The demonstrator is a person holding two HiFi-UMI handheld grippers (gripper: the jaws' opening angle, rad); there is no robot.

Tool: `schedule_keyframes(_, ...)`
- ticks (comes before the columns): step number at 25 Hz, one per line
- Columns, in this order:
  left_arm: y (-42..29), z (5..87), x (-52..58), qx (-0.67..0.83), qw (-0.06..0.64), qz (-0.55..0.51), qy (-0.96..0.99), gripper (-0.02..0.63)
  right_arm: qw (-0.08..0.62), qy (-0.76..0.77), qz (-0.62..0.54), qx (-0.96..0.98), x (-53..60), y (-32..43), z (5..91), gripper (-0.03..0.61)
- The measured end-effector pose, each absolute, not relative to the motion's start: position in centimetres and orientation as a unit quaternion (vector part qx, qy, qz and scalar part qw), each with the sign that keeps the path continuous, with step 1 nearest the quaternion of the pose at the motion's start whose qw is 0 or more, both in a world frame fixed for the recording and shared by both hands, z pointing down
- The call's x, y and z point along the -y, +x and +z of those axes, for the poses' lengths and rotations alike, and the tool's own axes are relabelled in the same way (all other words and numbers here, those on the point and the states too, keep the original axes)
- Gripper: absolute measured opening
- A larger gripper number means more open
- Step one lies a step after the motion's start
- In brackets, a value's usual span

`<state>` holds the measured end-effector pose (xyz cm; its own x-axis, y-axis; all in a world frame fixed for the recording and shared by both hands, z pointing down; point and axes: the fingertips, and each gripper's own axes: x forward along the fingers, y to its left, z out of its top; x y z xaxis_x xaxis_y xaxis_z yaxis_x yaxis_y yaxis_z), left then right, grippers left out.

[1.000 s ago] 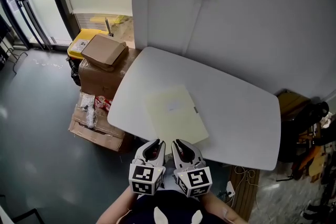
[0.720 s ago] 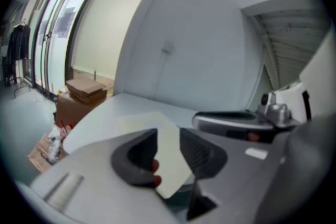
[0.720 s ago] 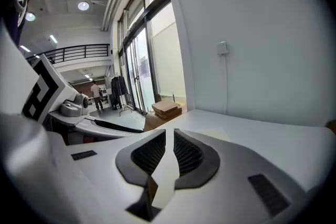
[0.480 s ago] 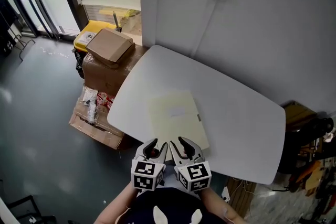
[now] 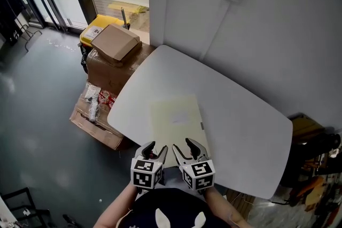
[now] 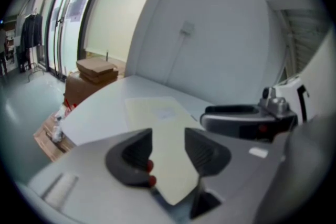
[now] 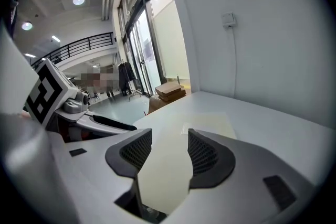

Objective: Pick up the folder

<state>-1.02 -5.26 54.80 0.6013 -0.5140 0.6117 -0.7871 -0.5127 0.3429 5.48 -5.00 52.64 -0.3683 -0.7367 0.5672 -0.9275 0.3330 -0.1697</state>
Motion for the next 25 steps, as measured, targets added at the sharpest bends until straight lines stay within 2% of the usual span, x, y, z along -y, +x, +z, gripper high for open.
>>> schedule_keyframes(10, -1.0, 58.0, 6.4, 0.418, 0.346, 0.231, 0.808, 0.236, 0.240, 0.493, 0.263, 0.794, 6.4, 8.2, 55.8, 0.243)
schedule_keyframes(25, -0.7, 61.8, 7.0, 0.447, 0.390, 0.253, 0.764, 0.262, 0.272, 0.475, 0.290, 0.785, 8.1, 12.8, 59.2, 0.274)
